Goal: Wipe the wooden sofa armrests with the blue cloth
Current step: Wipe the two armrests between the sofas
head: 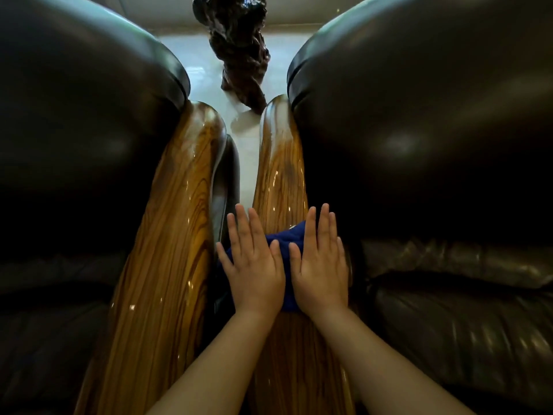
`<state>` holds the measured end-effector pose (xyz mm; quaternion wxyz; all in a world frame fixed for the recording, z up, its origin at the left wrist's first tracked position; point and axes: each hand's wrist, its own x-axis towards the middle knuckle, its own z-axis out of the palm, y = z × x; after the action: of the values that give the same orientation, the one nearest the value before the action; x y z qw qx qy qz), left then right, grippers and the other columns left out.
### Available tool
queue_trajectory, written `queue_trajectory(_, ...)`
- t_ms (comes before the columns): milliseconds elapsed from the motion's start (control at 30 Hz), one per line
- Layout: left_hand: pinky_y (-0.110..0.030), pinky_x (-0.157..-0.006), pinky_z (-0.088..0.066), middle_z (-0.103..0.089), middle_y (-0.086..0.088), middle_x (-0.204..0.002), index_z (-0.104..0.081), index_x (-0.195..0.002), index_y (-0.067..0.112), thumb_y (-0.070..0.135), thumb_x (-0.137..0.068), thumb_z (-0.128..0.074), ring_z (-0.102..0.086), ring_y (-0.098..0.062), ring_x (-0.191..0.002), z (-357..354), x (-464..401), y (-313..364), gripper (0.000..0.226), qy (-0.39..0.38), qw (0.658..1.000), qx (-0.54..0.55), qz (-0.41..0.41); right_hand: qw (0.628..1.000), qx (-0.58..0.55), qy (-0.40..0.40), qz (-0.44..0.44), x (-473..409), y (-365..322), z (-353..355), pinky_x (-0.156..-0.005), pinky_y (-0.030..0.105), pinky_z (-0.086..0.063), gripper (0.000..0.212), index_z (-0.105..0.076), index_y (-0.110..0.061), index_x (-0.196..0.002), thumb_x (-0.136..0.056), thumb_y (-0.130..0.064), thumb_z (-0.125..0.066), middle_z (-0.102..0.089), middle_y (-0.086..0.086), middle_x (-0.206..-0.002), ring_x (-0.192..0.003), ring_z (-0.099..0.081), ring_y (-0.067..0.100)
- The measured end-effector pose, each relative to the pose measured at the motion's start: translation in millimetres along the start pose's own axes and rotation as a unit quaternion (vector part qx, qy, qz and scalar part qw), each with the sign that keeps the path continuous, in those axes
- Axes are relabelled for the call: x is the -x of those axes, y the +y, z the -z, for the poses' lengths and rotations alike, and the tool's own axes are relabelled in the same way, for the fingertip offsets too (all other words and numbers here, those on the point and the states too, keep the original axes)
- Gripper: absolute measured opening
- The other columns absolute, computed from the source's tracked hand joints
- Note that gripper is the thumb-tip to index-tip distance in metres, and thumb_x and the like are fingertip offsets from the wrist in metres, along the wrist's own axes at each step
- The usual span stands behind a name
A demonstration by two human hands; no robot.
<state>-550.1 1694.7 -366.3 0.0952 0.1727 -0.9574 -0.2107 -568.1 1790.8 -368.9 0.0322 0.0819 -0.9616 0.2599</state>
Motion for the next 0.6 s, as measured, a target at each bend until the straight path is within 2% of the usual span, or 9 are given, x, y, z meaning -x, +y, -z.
queue_trajectory(233, -0.044, -0.114, 0.001, 0.021, 0.005, -0.152, 0.021, -0.138, 0.025, 0.044, -0.087, -0.004, 0.016, -0.014, -0.142, -10.8, -95.3, 13.9, 0.06, -0.013, 0.999, 0.024, -0.033, 1.0, 0.021, 0.015, -0.005, -92.9, -6.6, -8.7, -0.116, 0.041, -0.002, 0.06, 0.022, -0.028, -0.138, -0.094, -0.044, -0.014, 0.021, -0.002, -0.152, -0.141, 0.016, 0.013)
queue_trajectory(333, -0.049, -0.116, 0.0, 0.017, 0.002, -0.156, 0.017, -0.142, 0.023, 0.041, -0.09, -0.011, 0.016, -0.014, -0.142, -15.8, -133.3, 22.1, 0.062, -0.024, 0.999, 0.037, -0.01, 1.0, 0.021, 0.016, -0.012, -130.9, -11.8, -11.6, -0.115, 0.046, -0.001, 0.062, 0.021, -0.028, -0.139, -0.094, -0.042, -0.02, 0.017, 0.003, -0.155, -0.142, 0.014, 0.017)
queue_trajectory(433, -0.053, -0.116, 0.003, 0.023, 0.001, -0.154, 0.018, -0.142, 0.023, 0.037, -0.093, -0.021, 0.021, -0.015, -0.141, -8.3, -145.7, 28.9, 0.064, -0.004, 0.999, 0.044, -0.009, 0.999, 0.02, 0.048, -0.003, -144.3, -14.5, -3.2, -0.113, 0.048, -0.006, 0.063, 0.011, -0.028, -0.144, -0.094, -0.041, -0.027, 0.006, 0.009, -0.157, -0.144, 0.005, 0.023)
queue_trajectory(500, -0.044, -0.116, 0.01, 0.026, 0.006, -0.152, 0.017, -0.142, 0.029, 0.038, -0.092, -0.024, 0.022, -0.012, -0.141, 4.6, -132.2, 19.1, 0.065, 0.028, 0.994, 0.078, -0.066, 0.996, -0.019, 0.09, 0.016, -133.1, -6.9, 4.7, -0.111, 0.042, -0.015, 0.058, -0.009, -0.025, -0.145, -0.094, -0.035, -0.035, -0.011, 0.011, -0.156, -0.143, -0.008, 0.024)
queue_trajectory(533, -0.037, -0.116, 0.011, 0.025, 0.011, -0.151, 0.014, -0.142, 0.033, 0.038, -0.092, -0.024, 0.021, -0.009, -0.141, 9.8, -123.3, 9.7, 0.064, 0.024, 0.989, 0.103, -0.107, 0.995, -0.04, 0.086, 0.041, -126.1, -1.3, 6.7, -0.11, 0.038, -0.018, 0.055, -0.018, -0.023, -0.144, -0.094, -0.031, -0.039, -0.017, 0.007, -0.155, -0.142, -0.011, 0.021)
queue_trajectory(600, -0.029, -0.117, 0.005, 0.021, 0.023, -0.149, 0.007, -0.141, 0.038, 0.037, -0.093, -0.028, 0.019, 0.003, -0.139, 17.7, -113.2, -7.5, 0.06, -0.053, 0.976, 0.138, -0.163, 0.993, -0.064, 0.018, 0.095, -119.3, 10.7, 7.3, -0.111, 0.031, -0.017, 0.053, -0.021, -0.021, -0.143, -0.094, -0.027, -0.04, -0.012, -0.006, -0.152, -0.14, -0.007, 0.009)
